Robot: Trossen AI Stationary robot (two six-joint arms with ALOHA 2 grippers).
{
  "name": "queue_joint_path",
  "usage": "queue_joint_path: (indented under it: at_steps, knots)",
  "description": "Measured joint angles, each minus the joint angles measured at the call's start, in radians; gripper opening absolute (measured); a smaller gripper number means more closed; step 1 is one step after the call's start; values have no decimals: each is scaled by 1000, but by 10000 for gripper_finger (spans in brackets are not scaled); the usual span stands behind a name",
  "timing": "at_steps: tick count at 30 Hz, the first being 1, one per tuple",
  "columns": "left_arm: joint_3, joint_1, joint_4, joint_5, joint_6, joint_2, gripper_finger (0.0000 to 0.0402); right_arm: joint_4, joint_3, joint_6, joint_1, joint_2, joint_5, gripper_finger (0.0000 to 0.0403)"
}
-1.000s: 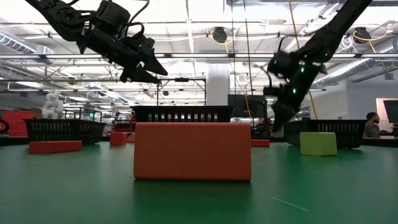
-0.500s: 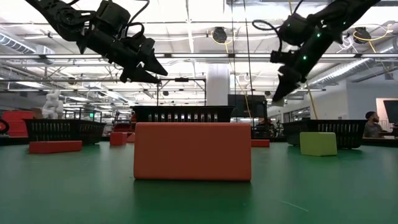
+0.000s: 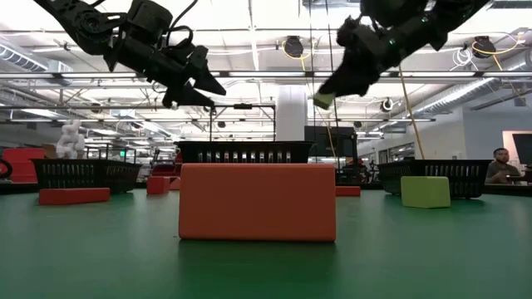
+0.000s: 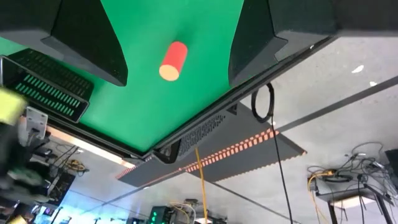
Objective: Sort & place blocks by color
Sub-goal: Put the light green block into the middle black basket
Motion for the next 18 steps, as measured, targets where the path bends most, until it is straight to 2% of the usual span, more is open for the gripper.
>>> queue_joint_path:
  at_steps: [7, 13, 18]
  knots:
    - [0, -5, 9, 0, -14, 0, 282, 148, 0, 13, 191, 172, 4, 125]
    - [0, -26, 16, 0, -12, 0, 282, 370, 1, 61, 316, 298, 5, 125]
    - [0, -39, -2, 0, -7, 0, 282, 385, 30, 72, 388, 383, 63, 125]
